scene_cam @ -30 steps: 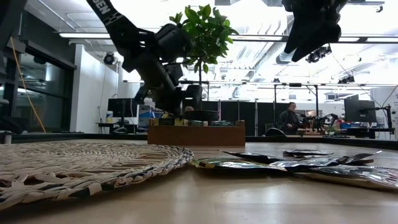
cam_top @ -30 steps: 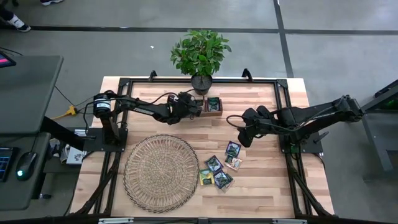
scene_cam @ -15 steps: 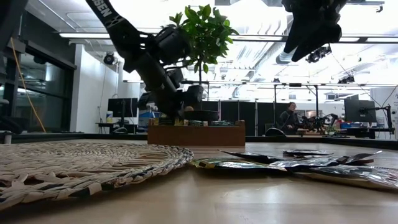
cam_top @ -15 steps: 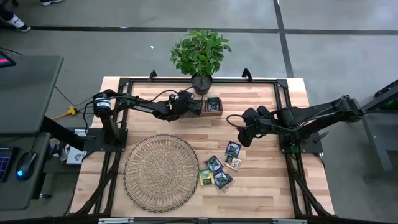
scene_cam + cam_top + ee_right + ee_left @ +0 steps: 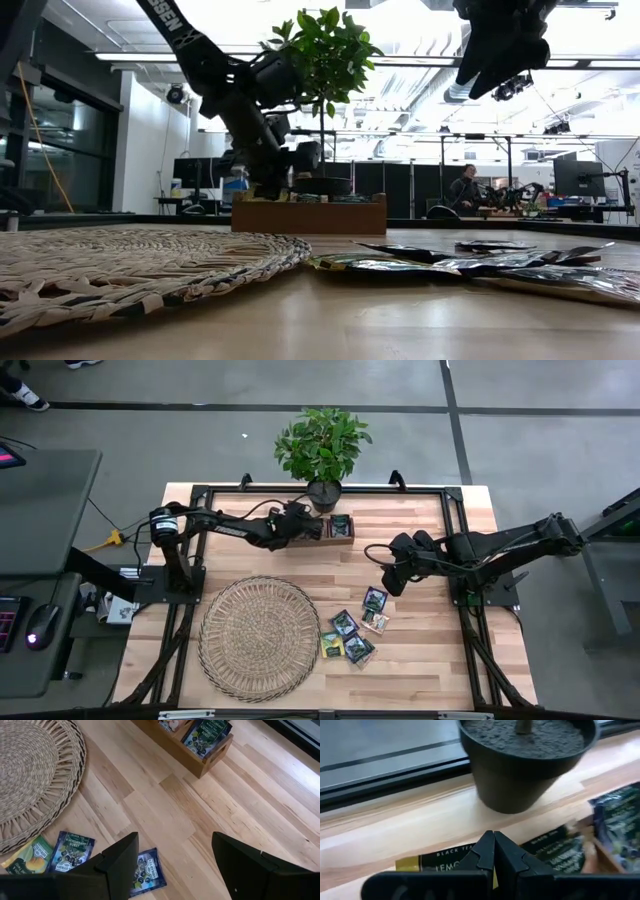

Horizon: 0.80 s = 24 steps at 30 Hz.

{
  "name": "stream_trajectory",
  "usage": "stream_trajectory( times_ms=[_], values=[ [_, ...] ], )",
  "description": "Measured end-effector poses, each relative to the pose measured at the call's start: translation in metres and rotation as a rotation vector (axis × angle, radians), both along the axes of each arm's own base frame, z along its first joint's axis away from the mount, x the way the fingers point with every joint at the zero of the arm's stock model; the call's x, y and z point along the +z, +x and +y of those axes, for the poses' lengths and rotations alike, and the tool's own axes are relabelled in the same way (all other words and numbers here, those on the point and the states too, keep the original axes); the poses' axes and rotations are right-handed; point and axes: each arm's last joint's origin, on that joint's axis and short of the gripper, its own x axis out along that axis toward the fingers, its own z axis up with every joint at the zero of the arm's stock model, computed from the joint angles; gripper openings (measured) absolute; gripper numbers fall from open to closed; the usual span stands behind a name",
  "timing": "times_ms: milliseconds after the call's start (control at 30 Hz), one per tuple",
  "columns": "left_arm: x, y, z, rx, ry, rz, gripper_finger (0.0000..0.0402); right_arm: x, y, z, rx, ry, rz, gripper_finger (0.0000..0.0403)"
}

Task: Pick & Place Tea
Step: Adjust the yellow tea bag in the wooden organizer

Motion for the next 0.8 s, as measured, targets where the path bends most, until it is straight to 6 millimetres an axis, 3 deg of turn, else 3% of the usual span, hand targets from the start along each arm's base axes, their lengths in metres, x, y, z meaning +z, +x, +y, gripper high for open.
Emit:
stream_trajectory(
  times_ms=[233,333,567,800],
  values=[
    [0.025,0.020,-0.009,-0.098,0.079,0.029,0.0000,0.000,0.000,0.000,0.005,-0.007,0.002,0.0248],
    [0.034,0.022,-0.008,-0.064,0.102,0.075,0.0000,0.000,0.000,0.000,0.006,-0.008,0.003,0.0248],
    [0.029,0.011,-0.006,0.047,0.042,0.165,0.0000,0.000,0.000,0.000,0.000,-0.021,0.001,0.0248],
    [0.027,0.008,-0.006,0.090,0.014,0.148,0.0000,0.000,0.000,-0.001,-0.005,-0.030,0.000,0.0248]
  ],
)
